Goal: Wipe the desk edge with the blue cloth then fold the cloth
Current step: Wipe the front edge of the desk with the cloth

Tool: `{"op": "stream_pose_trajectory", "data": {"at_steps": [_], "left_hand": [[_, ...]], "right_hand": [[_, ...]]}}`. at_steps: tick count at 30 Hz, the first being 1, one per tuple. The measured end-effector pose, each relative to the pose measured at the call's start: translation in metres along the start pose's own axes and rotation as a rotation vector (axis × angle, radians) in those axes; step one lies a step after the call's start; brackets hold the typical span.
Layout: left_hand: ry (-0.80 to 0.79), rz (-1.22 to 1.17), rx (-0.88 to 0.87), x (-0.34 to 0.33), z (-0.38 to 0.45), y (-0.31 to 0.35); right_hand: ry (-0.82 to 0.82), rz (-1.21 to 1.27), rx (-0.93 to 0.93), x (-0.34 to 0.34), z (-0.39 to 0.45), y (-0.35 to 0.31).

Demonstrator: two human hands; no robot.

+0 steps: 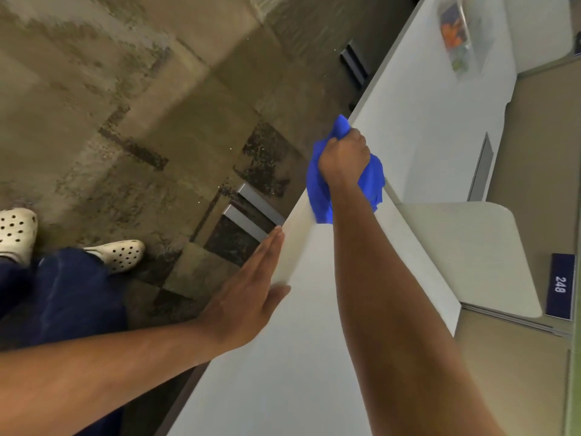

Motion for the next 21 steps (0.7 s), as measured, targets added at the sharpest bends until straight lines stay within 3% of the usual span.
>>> {"op": "stream_pose_trajectory", "data": {"at_steps": [2, 8, 13, 16, 21], "left_hand": [[0.012, 0.011, -0.017, -0.001, 0.000, -0.004], [0.073, 0.049, -0.064, -0.001, 0.001, -0.005], [0.087, 0.083, -0.068, -0.001, 0.001, -0.007], [0.080, 0.075, -0.056, -0.001, -0.001, -0.009], [0.073, 0.067, -0.057, -0.003, -0.001, -0.010]], "right_hand": [[-0.038, 0.043, 0.090, 0.000, -0.016, 0.001], [-0.250, -0.072, 0.635, -0.004, -0.092, 0.033], [-0.253, -0.181, 1.200, 0.001, -0.057, 0.025], [-0.153, -0.268, 1.254, 0.002, -0.007, 0.004], [-0.143, -0.325, 1.099, 0.000, 0.021, -0.001]]}}
Point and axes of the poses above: each hand's wrist, its own z-axis towards the middle knuckle, its own x-axis out of the back of the hand, y = z × x, the point moved 4 cm from there along z, towards the middle knuckle, and after that the axes turned 2 degrees about -x, right-handed, at the moved point
